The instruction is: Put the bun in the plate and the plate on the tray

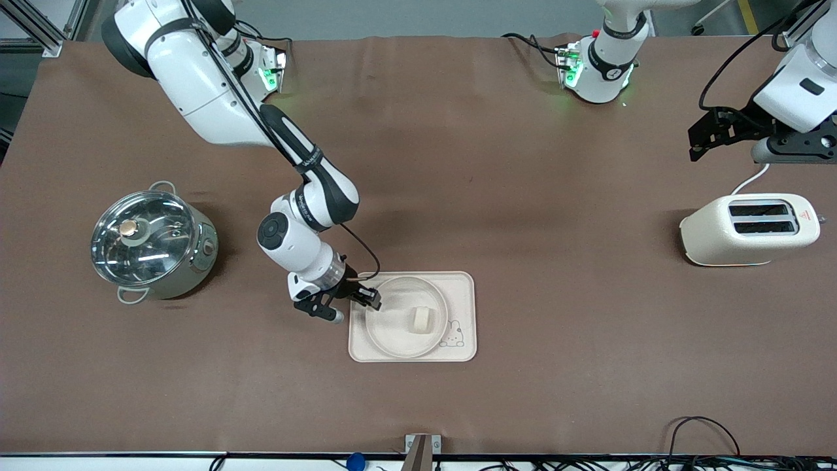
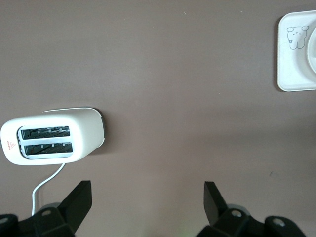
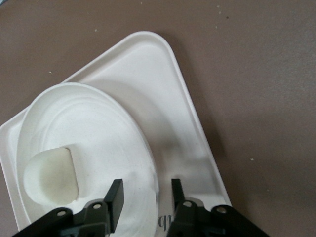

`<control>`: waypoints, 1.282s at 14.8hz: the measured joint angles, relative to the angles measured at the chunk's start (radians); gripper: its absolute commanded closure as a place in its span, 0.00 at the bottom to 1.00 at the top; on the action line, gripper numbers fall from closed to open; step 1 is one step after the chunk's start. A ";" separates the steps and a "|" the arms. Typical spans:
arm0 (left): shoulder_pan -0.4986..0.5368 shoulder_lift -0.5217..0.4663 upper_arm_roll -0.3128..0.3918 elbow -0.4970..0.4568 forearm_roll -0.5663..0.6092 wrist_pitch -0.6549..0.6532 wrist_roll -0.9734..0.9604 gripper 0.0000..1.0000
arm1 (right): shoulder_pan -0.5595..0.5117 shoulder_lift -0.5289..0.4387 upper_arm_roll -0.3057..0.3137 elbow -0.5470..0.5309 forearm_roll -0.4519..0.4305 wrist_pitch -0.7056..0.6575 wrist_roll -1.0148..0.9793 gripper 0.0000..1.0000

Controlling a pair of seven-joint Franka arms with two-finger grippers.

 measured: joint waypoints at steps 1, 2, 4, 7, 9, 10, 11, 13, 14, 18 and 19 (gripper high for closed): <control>0.000 0.000 0.000 0.000 0.000 0.000 0.000 0.00 | 0.000 -0.005 -0.001 0.002 0.000 -0.012 0.000 0.38; 0.000 0.000 0.000 0.000 0.000 0.000 0.000 0.00 | 0.000 -0.011 -0.002 0.004 0.000 -0.026 0.000 0.32; 0.000 0.000 0.000 0.002 0.000 0.000 0.000 0.00 | -0.006 -0.034 -0.008 0.005 0.000 -0.063 0.000 0.15; 0.000 0.001 0.000 0.006 0.000 0.000 0.000 0.00 | -0.040 -0.095 -0.013 0.006 0.000 -0.166 0.000 0.00; 0.000 0.002 0.000 0.006 0.000 0.000 0.000 0.00 | -0.064 -0.156 -0.015 0.006 -0.001 -0.244 0.000 0.00; 0.000 0.003 0.000 0.006 0.000 0.000 0.000 0.00 | -0.072 -0.192 -0.018 0.005 -0.001 -0.287 0.000 0.00; 0.000 0.005 0.000 0.006 0.000 0.000 0.000 0.00 | -0.082 -0.232 -0.025 0.004 -0.001 -0.338 0.000 0.00; 0.000 0.008 0.000 0.007 0.000 0.000 0.000 0.00 | -0.118 -0.329 -0.037 0.005 -0.014 -0.476 0.000 0.00; -0.001 0.009 0.000 0.007 0.000 0.000 0.000 0.00 | -0.150 -0.387 -0.040 0.006 -0.038 -0.561 -0.001 0.00; -0.001 0.011 0.000 0.009 0.000 0.000 0.000 0.00 | -0.296 -0.614 -0.042 0.004 -0.125 -0.853 -0.123 0.00; -0.001 0.012 0.000 0.009 0.000 0.000 0.000 0.00 | -0.332 -0.661 -0.043 0.002 -0.129 -0.904 -0.170 0.00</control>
